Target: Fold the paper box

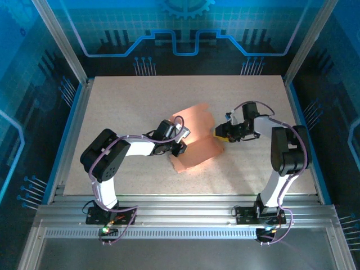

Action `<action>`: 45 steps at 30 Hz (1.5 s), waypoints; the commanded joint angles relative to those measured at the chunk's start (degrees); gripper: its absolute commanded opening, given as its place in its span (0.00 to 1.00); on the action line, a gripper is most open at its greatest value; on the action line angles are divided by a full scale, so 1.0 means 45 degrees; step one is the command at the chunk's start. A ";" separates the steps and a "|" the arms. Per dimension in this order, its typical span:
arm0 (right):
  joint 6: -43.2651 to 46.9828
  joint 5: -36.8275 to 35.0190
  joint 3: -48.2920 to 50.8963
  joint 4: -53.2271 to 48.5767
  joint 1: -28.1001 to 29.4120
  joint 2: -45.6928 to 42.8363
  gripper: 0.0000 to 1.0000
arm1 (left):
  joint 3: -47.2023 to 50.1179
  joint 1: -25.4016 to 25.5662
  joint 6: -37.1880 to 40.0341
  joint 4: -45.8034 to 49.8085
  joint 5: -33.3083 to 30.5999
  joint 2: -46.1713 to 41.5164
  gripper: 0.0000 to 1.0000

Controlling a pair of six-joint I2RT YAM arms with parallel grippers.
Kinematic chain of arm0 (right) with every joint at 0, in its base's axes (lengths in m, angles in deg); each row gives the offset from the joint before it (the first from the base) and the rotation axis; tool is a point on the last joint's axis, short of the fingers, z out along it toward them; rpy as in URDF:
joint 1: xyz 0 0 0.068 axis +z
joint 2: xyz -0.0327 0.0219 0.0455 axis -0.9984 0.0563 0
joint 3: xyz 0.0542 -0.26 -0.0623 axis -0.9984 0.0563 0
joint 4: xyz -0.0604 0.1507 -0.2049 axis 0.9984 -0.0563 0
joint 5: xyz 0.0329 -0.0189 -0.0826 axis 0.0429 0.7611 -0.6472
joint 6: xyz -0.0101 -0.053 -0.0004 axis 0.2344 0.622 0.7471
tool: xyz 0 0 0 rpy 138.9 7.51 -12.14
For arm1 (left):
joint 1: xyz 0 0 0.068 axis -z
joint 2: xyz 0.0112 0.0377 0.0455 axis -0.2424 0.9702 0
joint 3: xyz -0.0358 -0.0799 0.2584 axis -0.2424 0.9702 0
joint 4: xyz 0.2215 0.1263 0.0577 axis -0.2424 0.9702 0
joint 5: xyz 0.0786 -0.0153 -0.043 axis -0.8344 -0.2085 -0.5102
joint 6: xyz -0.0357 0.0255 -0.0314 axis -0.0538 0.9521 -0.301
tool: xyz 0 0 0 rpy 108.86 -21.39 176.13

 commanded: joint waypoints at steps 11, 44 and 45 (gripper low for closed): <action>0.1159 -0.4633 -0.1363 -0.3237 0.1594 0.0094 0.34 | 0.0182 0.0103 -0.0165 0.1445 -0.0033 0.0460 0.03; 0.1252 -0.4398 -0.1345 -0.3276 0.1964 -0.0933 0.45 | 0.1217 0.1273 0.1782 -0.0219 -0.3762 0.0212 0.03; 0.1307 -0.4515 -0.1333 -0.3348 0.1945 -0.0964 0.45 | 0.1193 0.1306 0.1858 -0.0183 -0.3874 0.0227 0.03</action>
